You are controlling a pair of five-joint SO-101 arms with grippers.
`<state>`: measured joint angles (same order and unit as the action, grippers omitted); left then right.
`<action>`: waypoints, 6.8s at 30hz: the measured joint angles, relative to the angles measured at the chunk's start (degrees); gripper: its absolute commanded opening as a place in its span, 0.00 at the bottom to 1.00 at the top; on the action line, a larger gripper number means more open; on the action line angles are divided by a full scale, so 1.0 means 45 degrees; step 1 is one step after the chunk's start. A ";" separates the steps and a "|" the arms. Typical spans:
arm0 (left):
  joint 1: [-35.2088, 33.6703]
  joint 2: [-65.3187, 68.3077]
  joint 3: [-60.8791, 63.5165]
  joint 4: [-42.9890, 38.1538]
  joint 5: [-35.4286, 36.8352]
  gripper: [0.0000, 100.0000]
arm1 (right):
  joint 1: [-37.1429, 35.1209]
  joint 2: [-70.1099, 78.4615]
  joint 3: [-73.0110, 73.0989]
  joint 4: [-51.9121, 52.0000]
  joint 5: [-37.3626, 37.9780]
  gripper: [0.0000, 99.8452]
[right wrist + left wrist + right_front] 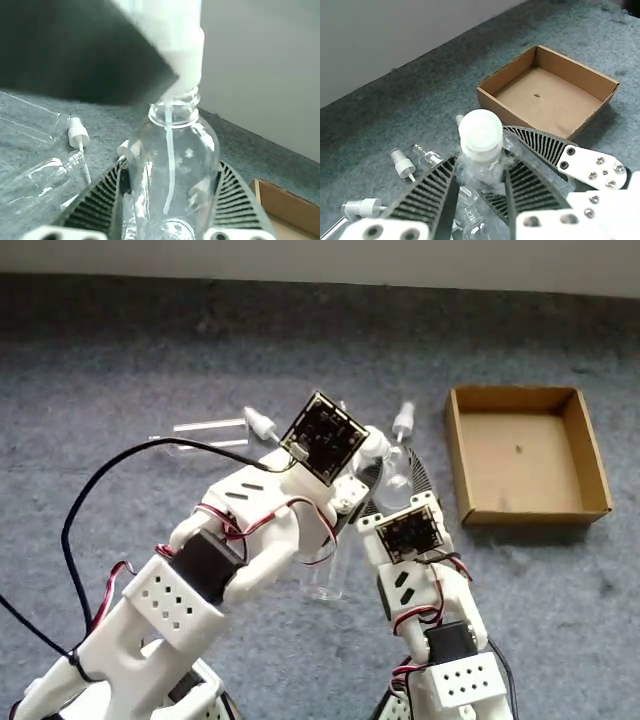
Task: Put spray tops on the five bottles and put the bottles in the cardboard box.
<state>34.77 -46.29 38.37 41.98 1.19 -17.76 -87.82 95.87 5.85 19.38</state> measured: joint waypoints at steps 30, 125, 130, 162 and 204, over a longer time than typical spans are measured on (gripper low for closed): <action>-0.0195 0.0039 0.0410 0.0977 -0.0020 0.01 | -0.0527 0.0000 0.0000 0.0000 0.0000 0.11; -0.9221 -1.0764 1.0882 0.5118 0.0664 0.01 | 0.6564 2.0767 -1.6293 -0.0703 -0.4005 0.12; -0.9221 -1.0764 1.0921 0.5099 0.0664 0.01 | 0.6545 2.1861 -1.7016 -0.0703 -0.4005 0.12; -0.9221 -1.0745 1.1487 0.4357 0.0664 0.01 | 0.5841 2.5241 -1.7563 -0.4747 -0.4005 0.14; -0.9221 -1.0745 1.1546 0.4239 0.0664 0.01 | 0.5568 2.2838 -1.3324 -0.4884 -0.3048 0.29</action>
<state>-6.73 -94.64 90.33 61.05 4.18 7.30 14.95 35.91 -16.13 5.67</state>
